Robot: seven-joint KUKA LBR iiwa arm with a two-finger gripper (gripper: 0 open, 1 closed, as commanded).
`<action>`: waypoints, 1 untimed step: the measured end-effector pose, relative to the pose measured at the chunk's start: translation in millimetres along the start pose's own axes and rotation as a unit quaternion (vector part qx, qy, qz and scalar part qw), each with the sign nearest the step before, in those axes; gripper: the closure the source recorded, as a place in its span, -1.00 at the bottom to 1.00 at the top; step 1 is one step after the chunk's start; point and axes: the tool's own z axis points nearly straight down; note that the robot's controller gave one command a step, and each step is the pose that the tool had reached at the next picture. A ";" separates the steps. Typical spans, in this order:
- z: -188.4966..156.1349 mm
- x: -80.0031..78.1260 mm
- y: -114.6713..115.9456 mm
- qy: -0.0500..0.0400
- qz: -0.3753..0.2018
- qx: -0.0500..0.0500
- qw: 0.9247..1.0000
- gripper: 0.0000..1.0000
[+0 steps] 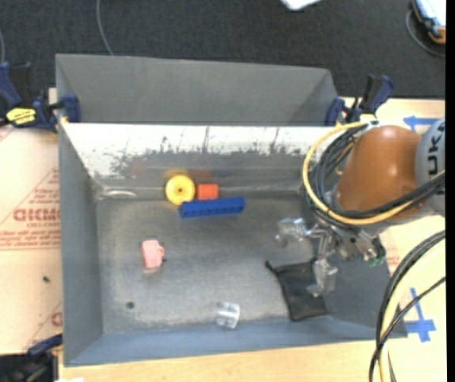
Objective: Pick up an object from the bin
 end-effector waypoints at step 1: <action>40.8 -8.3 -8.1 -0.001 -0.050 0.001 0.999 -1.00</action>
Offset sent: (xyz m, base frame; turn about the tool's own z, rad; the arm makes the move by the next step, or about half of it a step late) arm 0.0042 -0.0037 -0.0507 -0.2675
